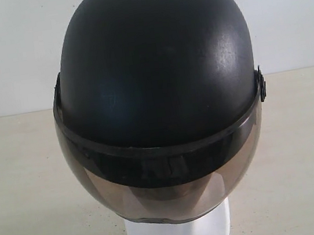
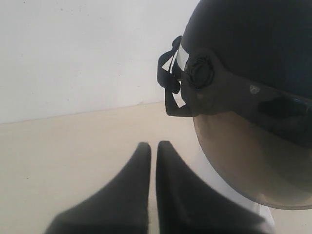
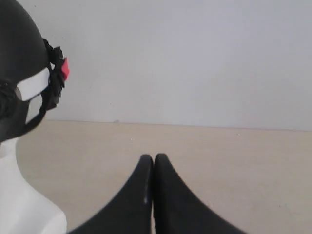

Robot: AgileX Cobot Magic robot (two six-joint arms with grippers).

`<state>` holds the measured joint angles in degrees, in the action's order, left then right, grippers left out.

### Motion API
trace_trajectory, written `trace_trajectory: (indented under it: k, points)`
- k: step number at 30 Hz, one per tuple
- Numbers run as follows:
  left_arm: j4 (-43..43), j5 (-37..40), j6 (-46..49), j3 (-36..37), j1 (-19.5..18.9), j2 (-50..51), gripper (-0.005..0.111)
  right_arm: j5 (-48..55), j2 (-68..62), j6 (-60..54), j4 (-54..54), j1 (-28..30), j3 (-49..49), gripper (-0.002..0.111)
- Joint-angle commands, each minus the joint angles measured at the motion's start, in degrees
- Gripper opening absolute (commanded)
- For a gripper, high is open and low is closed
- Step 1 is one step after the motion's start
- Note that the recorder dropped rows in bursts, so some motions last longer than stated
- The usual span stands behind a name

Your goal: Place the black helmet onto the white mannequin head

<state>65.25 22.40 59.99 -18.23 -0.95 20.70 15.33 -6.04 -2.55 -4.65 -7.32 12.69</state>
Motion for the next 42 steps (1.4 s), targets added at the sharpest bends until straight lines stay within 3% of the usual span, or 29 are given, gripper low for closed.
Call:
trace_trajectory:
  k: [1,7,14,42]
  points:
    - [0.32,0.15,0.18,0.13,-0.15,-0.36,0.004,-0.28,3.78,-0.92,0.45,1.05,-5.14,0.000]
    - [0.32,0.15,0.18,0.13,-0.15,-0.36,0.004,-3.56,6.04,-0.79,0.45,1.05,-12.69,0.000]
    - [0.32,0.15,0.18,0.13,-0.15,-0.36,0.004,3.47,6.04,-0.91,0.94,1.05,-12.69,0.000]
    - [0.32,0.01,0.18,0.13,-0.15,-0.36,0.004,3.46,6.04,3.08,0.92,1.05,-12.69,0.000]
